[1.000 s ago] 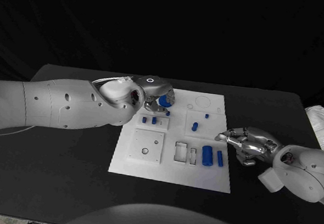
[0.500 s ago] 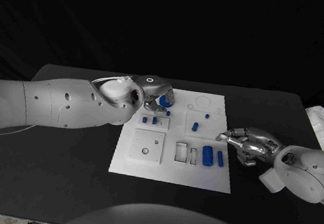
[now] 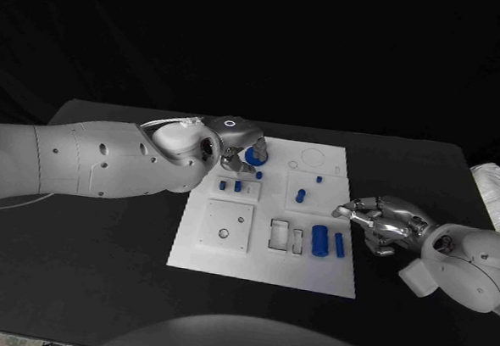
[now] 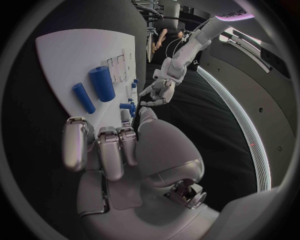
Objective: Assemble the parts on the task board
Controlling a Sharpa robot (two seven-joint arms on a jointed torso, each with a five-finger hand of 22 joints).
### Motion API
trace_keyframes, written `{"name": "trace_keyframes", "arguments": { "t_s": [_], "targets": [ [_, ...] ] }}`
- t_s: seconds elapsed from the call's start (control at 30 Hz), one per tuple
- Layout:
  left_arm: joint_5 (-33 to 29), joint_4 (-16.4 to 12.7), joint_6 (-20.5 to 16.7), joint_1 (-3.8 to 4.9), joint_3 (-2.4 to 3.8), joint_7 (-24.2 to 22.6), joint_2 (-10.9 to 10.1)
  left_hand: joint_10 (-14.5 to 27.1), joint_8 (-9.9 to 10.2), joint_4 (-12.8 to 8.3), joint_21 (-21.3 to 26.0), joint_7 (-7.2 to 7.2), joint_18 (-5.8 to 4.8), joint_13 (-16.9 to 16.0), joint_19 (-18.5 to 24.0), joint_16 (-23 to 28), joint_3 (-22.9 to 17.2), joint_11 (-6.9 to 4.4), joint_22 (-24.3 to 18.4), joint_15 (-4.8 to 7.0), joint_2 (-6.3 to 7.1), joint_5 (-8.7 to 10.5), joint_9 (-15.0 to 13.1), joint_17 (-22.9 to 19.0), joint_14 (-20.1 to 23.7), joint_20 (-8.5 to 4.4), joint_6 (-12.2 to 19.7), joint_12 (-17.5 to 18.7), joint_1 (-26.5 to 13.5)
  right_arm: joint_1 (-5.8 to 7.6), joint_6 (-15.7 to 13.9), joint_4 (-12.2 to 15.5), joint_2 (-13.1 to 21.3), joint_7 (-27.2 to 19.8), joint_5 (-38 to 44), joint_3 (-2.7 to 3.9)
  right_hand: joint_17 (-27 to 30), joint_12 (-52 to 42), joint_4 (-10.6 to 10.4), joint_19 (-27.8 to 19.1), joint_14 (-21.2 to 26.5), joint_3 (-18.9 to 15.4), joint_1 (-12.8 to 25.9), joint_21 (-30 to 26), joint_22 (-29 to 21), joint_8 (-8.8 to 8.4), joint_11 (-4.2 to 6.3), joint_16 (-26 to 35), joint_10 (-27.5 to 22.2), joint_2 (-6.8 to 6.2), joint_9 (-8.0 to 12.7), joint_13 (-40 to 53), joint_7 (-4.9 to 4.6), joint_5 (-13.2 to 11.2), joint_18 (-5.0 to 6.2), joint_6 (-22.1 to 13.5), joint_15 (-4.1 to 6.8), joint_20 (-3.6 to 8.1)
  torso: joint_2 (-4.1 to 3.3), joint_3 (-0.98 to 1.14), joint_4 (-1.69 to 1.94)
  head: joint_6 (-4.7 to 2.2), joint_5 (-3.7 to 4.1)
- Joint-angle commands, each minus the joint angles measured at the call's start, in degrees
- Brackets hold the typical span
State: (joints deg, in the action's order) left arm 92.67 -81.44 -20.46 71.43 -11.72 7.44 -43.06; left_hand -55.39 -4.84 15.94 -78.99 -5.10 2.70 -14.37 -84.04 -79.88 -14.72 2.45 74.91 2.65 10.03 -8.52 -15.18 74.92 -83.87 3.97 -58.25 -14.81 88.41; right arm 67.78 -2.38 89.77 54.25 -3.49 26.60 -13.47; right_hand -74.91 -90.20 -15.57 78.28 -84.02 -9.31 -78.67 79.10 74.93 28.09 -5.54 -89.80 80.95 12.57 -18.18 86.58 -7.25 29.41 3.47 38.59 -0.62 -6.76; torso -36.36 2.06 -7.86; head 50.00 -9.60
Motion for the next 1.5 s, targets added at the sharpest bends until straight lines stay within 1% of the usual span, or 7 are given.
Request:
{"name": "trace_keyframes", "arguments": {
  "t_s": [0.03,0.4,0.57,0.7,0.93,1.1,1.5],
  "targets": [
    [0.2,0.3,1.3,0.06,0.05,0.1,0.3,-0.3,0.1,-0.1,0.1,-0.02,-0.15,0.1,-1.3,0.0,-0.3,0.0,11.7,0.26,-0.42,-0.1,0.1,3.1,-3.2,-0.54,-0.1,0.0,0.2,-0.03,1.1,0.0,-0.1,-0.6,0.4,0.0,-15.1,0.2,-0.1,0.4,-6.0,0.3,-0.9,0.1,10.7,-0.2,2.74,-0.2,9.0,0.12,0.0,3.4,-0.08,0.3,-0.16,-0.3,0.49,0.12,-0.01,-0.01,0.0,0.0,0.06],
    [0.4,1.1,-0.1,0.03,0.03,-0.1,0.9,-2.2,0.2,0.1,0.0,-0.23,-0.19,0.4,-1.3,-0.2,-0.4,0.09,11.7,0.22,-0.52,0.02,0.5,3.2,-3.3,-0.52,-0.4,-0.6,-0.1,-0.03,1.1,-0.2,-0.2,-0.7,0.4,0.01,-15.1,0.2,-0.1,0.4,-6.0,0.3,-0.8,0.1,10.7,-0.22,2.73,-0.2,9.0,0.08,0.1,3.4,-0.07,0.3,-0.15,-0.3,0.48,0.12,-0.03,0.02,0.01,0.0,-0.06],
    [-0.7,-0.1,-6.2,0.03,0.03,-1.4,-0.5,-11.4,-1.7,0.1,-1.6,0.67,-0.59,-6.5,-2.1,-2.4,2.2,-1.25,12.2,0.91,-1.32,-0.93,0.6,5.4,-4.0,-0.8,-3.6,-12.4,-4.6,-0.03,1.1,-0.1,-0.2,-0.6,0.4,0.01,-15.1,0.2,-0.1,0.4,-6.0,0.3,-0.8,0.1,10.7,-0.22,2.73,-0.2,9.0,0.08,0.1,3.4,-0.07,0.3,-0.15,-0.3,0.48,0.12,-0.01,0.03,0.0,0.0,-0.18],
    [-1.3,-2.8,-9.0,0.07,0.03,-1.3,-3.6,-13.8,-7.4,0.4,-3.0,2.39,-0.86,-39.8,-2.7,-4.8,4.5,-3.17,12.6,1.7,-3.41,-2.26,-2.5,8.0,-4.7,-1.51,-6.9,-46.8,-8.5,-0.03,0.9,-0.1,0.1,-0.6,0.4,0.0,-15.1,0.2,-0.1,0.4,-6.0,0.3,-0.8,0.1,10.7,-0.22,2.73,-0.2,9.0,0.08,0.1,3.4,-0.07,0.3,-0.15,-0.3,0.48,0.12,0.1,0.04,0.02,0.0,-0.16],
    [-0.2,-9.0,-5.6,0.49,-0.04,5.6,-10.4,-34.6,-19.2,0.6,-6.0,4.73,-1.5,-75.6,-3.9,-10.1,5.9,-5.9,13.5,3.61,-3.78,-4.52,-13.7,15.1,-6.1,-3.56,-5.9,-75.2,-13.3,-0.02,0.5,0.3,0.6,-0.5,0.4,0.0,-15.1,0.2,-0.2,0.4,-6.0,0.4,-0.8,0.2,10.7,-0.23,2.73,-0.2,9.0,0.08,0.1,3.4,-0.07,0.3,-0.17,-0.4,0.48,0.11,0.32,0.2,0.12,0.0,0.12],
    [0.6,-12.5,-0.5,0.67,-0.65,12.9,-14.3,-34.6,-26.4,0.9,-6.7,5.57,-1.64,-75.6,-4.2,-10.1,5.2,-6.77,13.7,4.21,-3.53,-5.48,-22.9,15.1,-6.1,-4.36,-3.4,-75.2,-18.5,-0.02,0.4,0.4,0.9,-0.4,0.4,0.0,-15.1,0.2,-0.2,0.4,-6.0,0.4,-0.8,0.2,10.7,-0.23,2.73,-0.2,9.0,0.08,0.1,3.4,-0.07,0.3,-0.17,-0.4,0.48,0.11,0.28,0.17,0.19,0.0,0.16],
    [-0.6,-14.9,6.1,0.61,-1.29,24.0,-17.0,-34.6,-28.4,1.0,-6.1,5.65,-1.49,-75.6,-3.9,-10.1,4.2,-6.64,13.5,4.33,-3.83,-5.86,-28.0,15.1,-6.1,-4.44,-1.3,-75.2,-25.0,-0.02,0.3,0.5,0.9,-0.3,0.4,0.0,-15.1,0.2,-0.2,0.5,-6.0,0.4,-0.8,0.2,10.7,-0.22,2.73,-0.2,9.0,0.04,0.1,3.4,-0.07,0.3,-0.18,-0.3,0.48,0.11,0.18,0.14,0.04,0.0,-0.2]
  ]
}}
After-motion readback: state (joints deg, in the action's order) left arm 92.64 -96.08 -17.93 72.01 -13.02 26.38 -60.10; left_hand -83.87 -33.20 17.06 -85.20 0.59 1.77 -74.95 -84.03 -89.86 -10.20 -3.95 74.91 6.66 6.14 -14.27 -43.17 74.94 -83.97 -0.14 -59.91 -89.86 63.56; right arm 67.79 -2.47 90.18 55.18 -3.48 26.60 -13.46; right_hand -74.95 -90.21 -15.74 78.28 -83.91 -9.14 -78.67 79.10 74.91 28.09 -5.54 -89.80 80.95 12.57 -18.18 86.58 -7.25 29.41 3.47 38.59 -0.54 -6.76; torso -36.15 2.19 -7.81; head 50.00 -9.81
